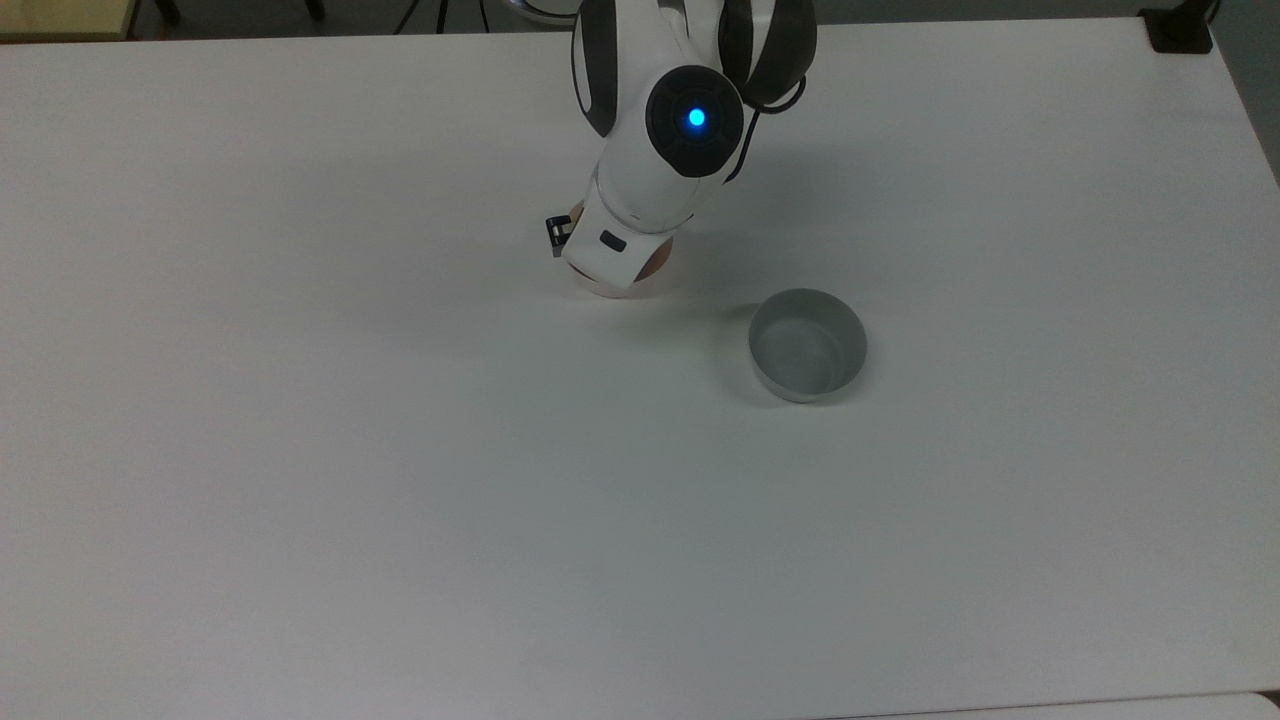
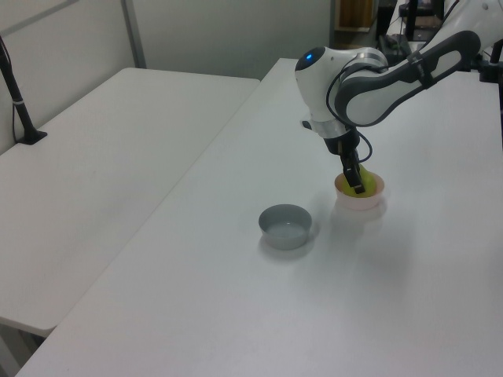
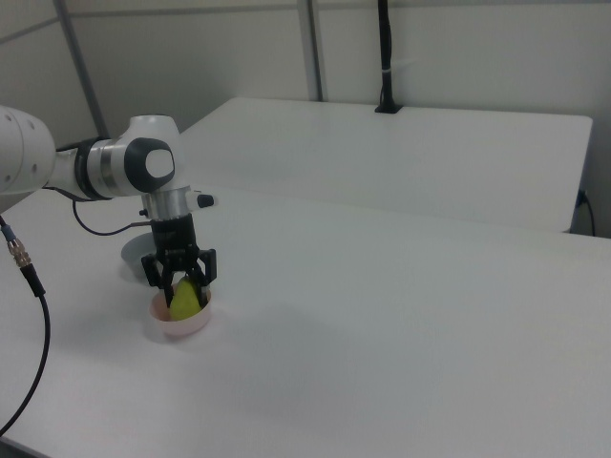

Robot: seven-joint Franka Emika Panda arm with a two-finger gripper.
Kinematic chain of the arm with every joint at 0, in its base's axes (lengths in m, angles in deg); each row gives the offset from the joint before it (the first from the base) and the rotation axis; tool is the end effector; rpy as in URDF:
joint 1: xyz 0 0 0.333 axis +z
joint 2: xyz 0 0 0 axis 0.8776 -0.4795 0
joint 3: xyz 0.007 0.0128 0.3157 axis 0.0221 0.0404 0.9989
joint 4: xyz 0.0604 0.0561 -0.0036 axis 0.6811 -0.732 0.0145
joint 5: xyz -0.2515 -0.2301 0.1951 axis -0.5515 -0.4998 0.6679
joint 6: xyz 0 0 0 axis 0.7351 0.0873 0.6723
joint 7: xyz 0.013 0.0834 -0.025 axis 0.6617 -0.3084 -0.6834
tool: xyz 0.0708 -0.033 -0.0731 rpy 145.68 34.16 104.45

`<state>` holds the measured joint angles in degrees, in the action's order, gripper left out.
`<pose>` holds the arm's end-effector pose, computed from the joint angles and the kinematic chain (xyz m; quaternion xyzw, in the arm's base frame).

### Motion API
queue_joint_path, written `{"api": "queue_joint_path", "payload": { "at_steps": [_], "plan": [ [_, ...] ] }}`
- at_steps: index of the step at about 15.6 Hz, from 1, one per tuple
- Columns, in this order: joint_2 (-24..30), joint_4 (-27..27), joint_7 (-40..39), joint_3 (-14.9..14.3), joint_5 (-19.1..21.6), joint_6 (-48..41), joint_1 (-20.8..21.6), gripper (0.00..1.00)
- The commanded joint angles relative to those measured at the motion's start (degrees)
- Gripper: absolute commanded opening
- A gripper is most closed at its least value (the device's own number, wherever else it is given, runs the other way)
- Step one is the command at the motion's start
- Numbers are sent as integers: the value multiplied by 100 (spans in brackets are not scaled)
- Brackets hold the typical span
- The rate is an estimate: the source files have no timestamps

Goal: Pick up a pear from the bowl
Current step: 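Close the gripper around the yellow-green pear in the pink bowl, then lift the pear out of the pink bowl and carry it aside, then lower the pear onto the table beside the pink bowl and release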

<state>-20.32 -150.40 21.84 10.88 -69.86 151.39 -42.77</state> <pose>0.6037 0.1142 0.3260 0.9691 0.1635 -0.1639 0.0853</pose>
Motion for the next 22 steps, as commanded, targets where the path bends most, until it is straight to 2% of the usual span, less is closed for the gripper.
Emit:
{"api": "queue_joint_path", "payload": {
  "at_steps": [1,3,7,12,15,17,21,22],
  "plan": [
    [432,-118,-108,-63,-39,-127,93,41],
    [730,13,-292,-54,23,-434,93,41],
    [951,330,-626,-97,154,-1007,6,41],
    [995,533,-942,78,234,-928,-1188,42],
    [916,506,-1145,69,173,-596,-1619,43],
    [575,480,-1128,69,111,-297,-1743,44],
    [-84,471,-848,61,-143,187,-1682,48],
    [-182,471,-742,60,-153,310,-1673,52]
  ]
}}
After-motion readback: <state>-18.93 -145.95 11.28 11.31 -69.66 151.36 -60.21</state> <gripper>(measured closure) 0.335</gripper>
